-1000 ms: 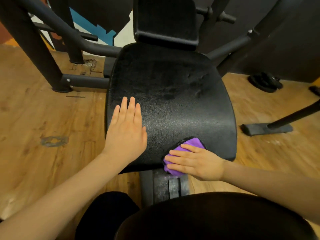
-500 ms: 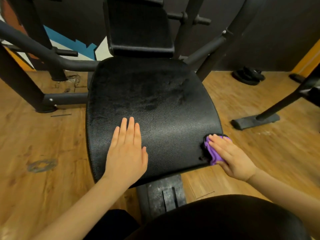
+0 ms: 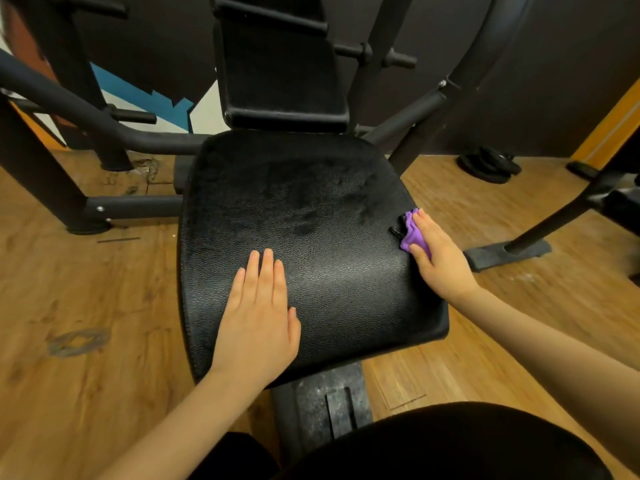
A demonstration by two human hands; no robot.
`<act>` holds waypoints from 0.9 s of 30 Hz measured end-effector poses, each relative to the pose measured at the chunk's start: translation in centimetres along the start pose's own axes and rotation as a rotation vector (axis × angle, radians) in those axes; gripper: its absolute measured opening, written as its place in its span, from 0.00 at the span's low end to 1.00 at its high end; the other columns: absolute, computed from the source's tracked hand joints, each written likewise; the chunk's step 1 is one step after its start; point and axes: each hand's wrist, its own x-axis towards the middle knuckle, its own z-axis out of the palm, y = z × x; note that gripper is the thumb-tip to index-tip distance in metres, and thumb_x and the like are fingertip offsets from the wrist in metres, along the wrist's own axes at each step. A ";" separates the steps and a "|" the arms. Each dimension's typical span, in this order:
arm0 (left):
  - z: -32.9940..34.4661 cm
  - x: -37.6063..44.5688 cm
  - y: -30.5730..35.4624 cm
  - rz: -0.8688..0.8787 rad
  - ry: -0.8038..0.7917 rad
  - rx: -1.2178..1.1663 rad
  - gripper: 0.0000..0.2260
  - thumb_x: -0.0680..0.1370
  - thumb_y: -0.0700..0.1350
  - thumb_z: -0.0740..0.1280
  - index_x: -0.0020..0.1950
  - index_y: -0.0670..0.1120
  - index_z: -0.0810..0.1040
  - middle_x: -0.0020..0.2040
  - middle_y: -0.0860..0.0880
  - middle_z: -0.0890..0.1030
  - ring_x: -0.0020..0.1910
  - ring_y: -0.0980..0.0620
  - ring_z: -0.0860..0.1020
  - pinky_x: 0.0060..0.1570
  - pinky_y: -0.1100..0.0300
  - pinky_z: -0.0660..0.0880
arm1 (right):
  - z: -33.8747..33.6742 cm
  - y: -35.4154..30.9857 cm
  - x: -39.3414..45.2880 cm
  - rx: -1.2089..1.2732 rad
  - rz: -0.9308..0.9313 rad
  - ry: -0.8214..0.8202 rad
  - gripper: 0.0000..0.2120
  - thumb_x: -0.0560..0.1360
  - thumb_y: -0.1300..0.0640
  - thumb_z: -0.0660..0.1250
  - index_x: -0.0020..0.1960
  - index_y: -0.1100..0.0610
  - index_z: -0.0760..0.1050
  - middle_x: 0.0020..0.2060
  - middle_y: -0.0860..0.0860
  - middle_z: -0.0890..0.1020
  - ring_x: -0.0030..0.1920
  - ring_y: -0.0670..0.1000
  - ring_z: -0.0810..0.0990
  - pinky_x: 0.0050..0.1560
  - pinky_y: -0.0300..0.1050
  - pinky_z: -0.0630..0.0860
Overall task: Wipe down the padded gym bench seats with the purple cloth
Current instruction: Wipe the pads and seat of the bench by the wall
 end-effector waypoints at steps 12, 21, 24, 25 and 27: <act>-2.7 4.5 -4.6 -0.038 0.013 0.011 0.31 0.79 0.53 0.58 0.76 0.34 0.56 0.76 0.36 0.56 0.76 0.39 0.54 0.74 0.49 0.51 | 4.6 -12.1 5.9 -0.098 -0.125 -0.126 0.27 0.81 0.56 0.57 0.75 0.64 0.52 0.75 0.58 0.55 0.76 0.54 0.52 0.70 0.36 0.41; -3.0 6.2 -7.2 -0.054 -0.024 -0.070 0.30 0.79 0.54 0.52 0.75 0.35 0.60 0.75 0.36 0.59 0.75 0.39 0.58 0.72 0.47 0.52 | 3.7 -11.7 11.2 -0.011 -0.120 -0.118 0.25 0.79 0.57 0.60 0.73 0.65 0.59 0.72 0.60 0.62 0.73 0.54 0.58 0.69 0.28 0.44; -3.3 6.2 -7.4 -0.089 -0.133 -0.130 0.31 0.75 0.54 0.52 0.71 0.34 0.67 0.71 0.36 0.68 0.71 0.39 0.66 0.70 0.47 0.58 | 4.5 -12.9 14.0 0.054 0.262 0.021 0.25 0.80 0.60 0.58 0.74 0.63 0.56 0.74 0.57 0.59 0.75 0.54 0.55 0.72 0.41 0.48; -3.5 6.2 -7.5 -0.092 -0.166 -0.146 0.31 0.75 0.54 0.52 0.71 0.34 0.67 0.71 0.36 0.68 0.71 0.39 0.66 0.71 0.47 0.58 | 5.0 -14.0 14.3 0.051 0.353 0.057 0.25 0.80 0.59 0.58 0.74 0.63 0.56 0.74 0.57 0.59 0.75 0.54 0.55 0.72 0.44 0.49; -4.2 6.2 -7.3 -0.070 -0.194 -0.151 0.31 0.75 0.53 0.52 0.71 0.34 0.67 0.71 0.36 0.68 0.71 0.39 0.66 0.70 0.48 0.56 | 5.6 -16.4 14.0 0.048 0.432 0.088 0.25 0.80 0.59 0.58 0.74 0.63 0.56 0.74 0.57 0.59 0.74 0.55 0.56 0.72 0.45 0.51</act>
